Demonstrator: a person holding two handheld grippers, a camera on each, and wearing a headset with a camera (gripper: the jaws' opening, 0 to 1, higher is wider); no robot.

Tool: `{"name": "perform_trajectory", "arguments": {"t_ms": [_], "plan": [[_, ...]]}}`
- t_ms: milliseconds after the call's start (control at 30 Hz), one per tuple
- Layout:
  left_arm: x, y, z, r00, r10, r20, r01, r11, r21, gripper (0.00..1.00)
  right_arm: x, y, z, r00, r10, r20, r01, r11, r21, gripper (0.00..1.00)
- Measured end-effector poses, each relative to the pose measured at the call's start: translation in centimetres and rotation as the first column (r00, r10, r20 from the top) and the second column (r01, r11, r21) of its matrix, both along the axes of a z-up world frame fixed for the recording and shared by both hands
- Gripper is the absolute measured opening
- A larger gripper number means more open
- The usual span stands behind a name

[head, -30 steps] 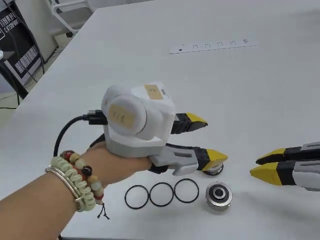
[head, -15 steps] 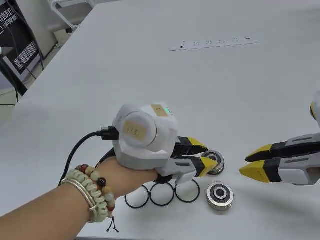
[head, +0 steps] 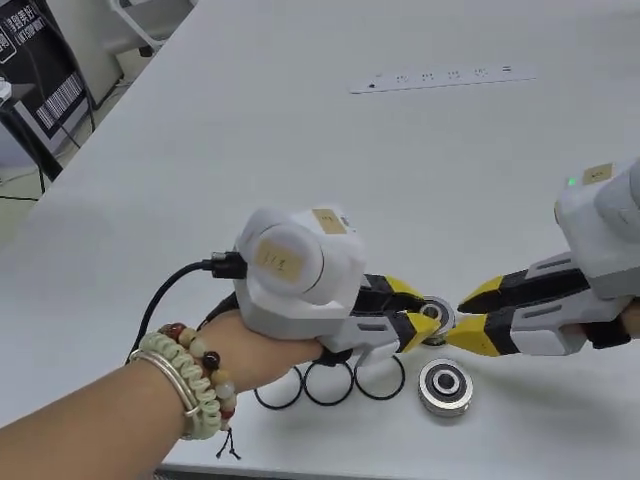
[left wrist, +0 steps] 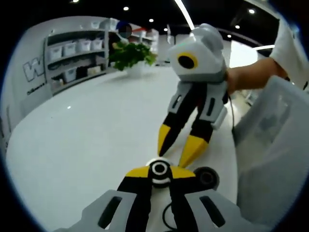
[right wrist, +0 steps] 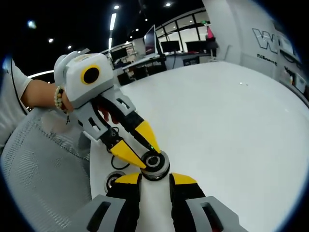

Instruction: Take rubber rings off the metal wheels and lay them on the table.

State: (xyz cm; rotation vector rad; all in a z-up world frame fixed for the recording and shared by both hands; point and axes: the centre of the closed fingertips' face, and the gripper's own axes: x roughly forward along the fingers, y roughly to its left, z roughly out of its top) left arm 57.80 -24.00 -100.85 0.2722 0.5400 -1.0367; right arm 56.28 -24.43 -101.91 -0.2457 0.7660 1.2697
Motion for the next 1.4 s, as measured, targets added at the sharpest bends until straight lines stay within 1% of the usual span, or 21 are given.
{"name": "perform_trajectory", "arguments": {"t_ms": [167, 200, 300, 367, 400, 433, 500, 567, 633, 700, 733, 833, 933, 1033, 1100, 1167, 1200, 1233, 1333, 1367, 1400], "plan": [[-0.1, 0.0, 0.0, 1.0, -0.001, 0.004, 0.001, 1.0, -0.002, 0.14, 0.0, 0.2, -0.8, 1.0, 0.028, 0.01, -0.027, 0.999, -0.026, 0.19], [-0.1, 0.0, 0.1, 1.0, 0.001, 0.003, -0.001, 1.0, -0.002, 0.14, 0.0, 0.3, -0.8, 0.999, 0.043, 0.02, -0.042, 0.999, -0.023, 0.2], [-0.1, 0.0, 0.1, 1.0, 0.002, 0.003, -0.002, 1.0, -0.004, 0.14, -0.1, 0.3, -0.8, 0.999, 0.038, 0.017, -0.037, 0.999, -0.023, 0.19], [-0.2, 0.0, 0.1, 1.0, 0.002, 0.001, -0.002, 1.0, -0.006, 0.14, 0.0, 0.1, -1.0, 0.997, 0.059, 0.056, -0.056, 0.997, -0.05, 0.16], [-0.2, 0.0, 0.1, 1.0, 0.004, 0.0, -0.004, 1.0, -0.007, 0.14, 0.2, -0.3, -1.2, 0.992, 0.079, 0.095, -0.071, 0.994, -0.084, 0.11], [-0.2, 0.0, 0.1, 1.0, 0.004, 0.0, -0.004, 1.0, -0.007, 0.14, -0.1, -0.1, -1.2, 0.994, 0.078, 0.079, -0.073, 0.995, -0.075, 0.08], [-0.3, 0.0, 0.1, 1.0, 0.006, -0.003, -0.006, 1.0, -0.007, 0.14, 0.0, -0.2, -1.2, 0.994, 0.073, 0.084, -0.067, 0.995, -0.075, 0.05], [-0.3, 0.0, 0.1, 1.0, 0.006, -0.003, -0.006, 1.0, -0.004, 0.14, 0.0, -0.2, -1.2, 0.994, 0.07, 0.083, -0.064, 0.995, -0.073, 0.05], [-0.3, 0.0, 0.1, 1.0, 0.007, -0.004, -0.007, 1.0, -0.003, 0.14, 0.0, -0.2, -1.2, 0.993, 0.07, 0.093, -0.063, 0.995, -0.075, 0.04], [-0.4, 0.0, 0.1, 1.0, 0.008, -0.006, -0.008, 1.0, -0.002, 0.14, 0.2, -0.1, -1.1, 0.989, 0.072, 0.127, -0.062, 0.995, -0.083, 0.01], [-0.4, 0.0, 0.1, 1.0, 0.008, -0.007, -0.008, 1.0, -0.003, 0.14, 0.1, -0.2, -1.1, 0.989, 0.072, 0.125, -0.061, 0.994, -0.087, 0.01], [-0.5, 0.1, 0.1, 1.0, 0.008, -0.007, -0.008, 1.0, -0.002, 0.14, 0.4, -0.3, -1.2, 0.987, 0.066, 0.145, -0.052, 0.994, -0.095, 0.0], [-0.5, 0.1, 0.1, 1.0, 0.005, -0.006, -0.005, 1.0, 0.0, 0.14, 0.6, -0.4, -1.2, 0.988, 0.035, 0.153, -0.022, 0.996, -0.088, 0.0], [-0.5, 0.1, 0.1, 1.0, 0.001, -0.003, -0.001, 1.0, 0.0, 0.14, 0.7, -0.6, -1.2, 0.993, -0.024, 0.112, 0.03, 0.998, -0.057, 0.0], [-0.6, 0.1, 0.1, 1.0, 0.0, -0.002, 0.0, 1.0, 0.001, 0.14, 0.7, -0.6, -1.1, 0.995, -0.074, 0.066, 0.076, 0.997, -0.022, 0.0], [-0.6, 0.1, 0.1, 1.0, -0.002, 0.0, 0.002, 1.0, 0.002, 0.14, 0.7, -0.7, -0.9, 0.992, -0.122, 0.009, 0.122, 0.992, 0.02, 0.0], [-0.6, 0.1, 0.1, 1.0, -0.005, 0.003, 0.005, 1.0, 0.003, 0.14, 0.8, -0.7, -0.8, 0.99, -0.14, -0.017, 0.141, 0.989, 0.038, 0.0], [-0.6, 0.1, 0.1, 1.0, -0.007, 0.004, 0.007, 1.0, 0.004, 0.14, 0.7, -0.8, -0.7, 0.985, -0.161, -0.058, 0.165, 0.985, 0.059, 0.0], [-0.6, 0.1, 0.1, 1.0, -0.008, 0.006, 0.008, 1.0, 0.004, 0.14, 0.8, -0.9, -0.5, 0.972, -0.2, -0.124, 0.213, 0.972, 0.1, 0.0], [-0.6, 0.1, 0.1, 1.0, -0.009, 0.006, 0.009, 1.0, 0.005, 0.14, 1.0, -0.8, -0.1, 0.966, -0.215, -0.145, 0.234, 0.963, 0.133, 0.0], [-0.7, 0.1, 0.1, 1.0, -0.009, 0.008, 0.009, 1.0, 0.006, 0.14, 0.9, -0.8, 0.2, 0.959, -0.222, -0.176, 0.248, 0.958, 0.145, 0.0]]}}
